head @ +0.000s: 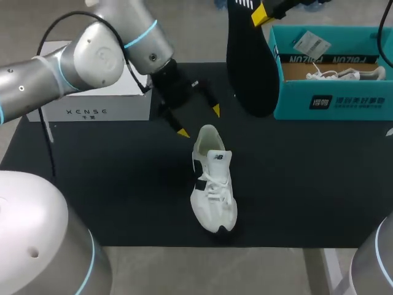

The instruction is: Take the shoe out of the shoebox, open the shoe tongue, remove and reinsert the insole, then place the shoe into the shoebox

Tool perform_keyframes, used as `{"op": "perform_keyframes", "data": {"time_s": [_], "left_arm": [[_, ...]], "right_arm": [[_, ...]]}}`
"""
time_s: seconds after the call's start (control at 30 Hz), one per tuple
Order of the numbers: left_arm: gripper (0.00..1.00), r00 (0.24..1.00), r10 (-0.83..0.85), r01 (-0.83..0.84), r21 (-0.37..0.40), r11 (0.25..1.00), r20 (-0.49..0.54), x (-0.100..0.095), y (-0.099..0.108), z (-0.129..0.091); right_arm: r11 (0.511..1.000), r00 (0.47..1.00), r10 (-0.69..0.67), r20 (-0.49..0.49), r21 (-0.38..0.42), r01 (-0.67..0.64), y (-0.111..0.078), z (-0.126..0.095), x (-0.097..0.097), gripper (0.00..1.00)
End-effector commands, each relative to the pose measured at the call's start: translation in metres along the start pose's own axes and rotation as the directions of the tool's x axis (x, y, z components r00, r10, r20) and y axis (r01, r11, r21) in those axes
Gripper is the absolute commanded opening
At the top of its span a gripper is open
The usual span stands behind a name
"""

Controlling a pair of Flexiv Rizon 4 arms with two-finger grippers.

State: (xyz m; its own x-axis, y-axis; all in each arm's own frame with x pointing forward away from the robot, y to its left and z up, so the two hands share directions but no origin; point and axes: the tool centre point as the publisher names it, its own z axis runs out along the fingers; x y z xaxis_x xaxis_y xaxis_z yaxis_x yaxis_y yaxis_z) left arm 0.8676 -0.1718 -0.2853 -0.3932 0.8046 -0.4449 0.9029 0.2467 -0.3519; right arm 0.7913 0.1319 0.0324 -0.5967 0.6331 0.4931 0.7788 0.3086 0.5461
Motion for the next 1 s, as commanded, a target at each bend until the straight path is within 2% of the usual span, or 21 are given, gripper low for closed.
{"op": "perform_keyframes", "data": {"time_s": [0.03,0.1,0.13,0.23,0.53,1.0], "left_arm": [[1.00,0.694,-0.206,0.202,0.089,0.975,0.689,0.026,-0.009,-0.015],[1.00,0.663,-0.226,0.231,0.092,0.969,0.714,0.027,-0.008,-0.018],[1.00,0.653,-0.251,0.228,0.130,0.965,0.715,0.028,-0.007,-0.020],[1.00,0.604,-0.275,0.232,0.165,0.959,0.748,0.029,-0.009,-0.027],[1.00,0.604,-0.228,0.163,0.162,0.973,0.763,0.013,-0.025,-0.034],[1.00,0.606,-0.220,0.142,0.168,0.976,0.765,-0.009,-0.022,-0.043]], "right_arm": [[1.000,1.000,0.002,0.001,0.003,-0.002,0.002,0.001,0.000,0.00],[1.000,1.000,0.002,0.001,0.003,-0.002,0.002,0.001,0.000,0.00],[1.000,1.000,0.002,0.001,0.003,-0.002,0.002,0.001,0.000,0.00],[1.000,1.000,0.002,0.001,0.003,-0.002,0.002,0.001,0.000,0.00],[1.000,1.000,0.002,0.001,0.003,-0.002,0.002,0.001,0.000,0.00],[1.000,1.000,0.002,0.001,0.003,-0.002,0.002,0.001,0.000,0.00]]}}
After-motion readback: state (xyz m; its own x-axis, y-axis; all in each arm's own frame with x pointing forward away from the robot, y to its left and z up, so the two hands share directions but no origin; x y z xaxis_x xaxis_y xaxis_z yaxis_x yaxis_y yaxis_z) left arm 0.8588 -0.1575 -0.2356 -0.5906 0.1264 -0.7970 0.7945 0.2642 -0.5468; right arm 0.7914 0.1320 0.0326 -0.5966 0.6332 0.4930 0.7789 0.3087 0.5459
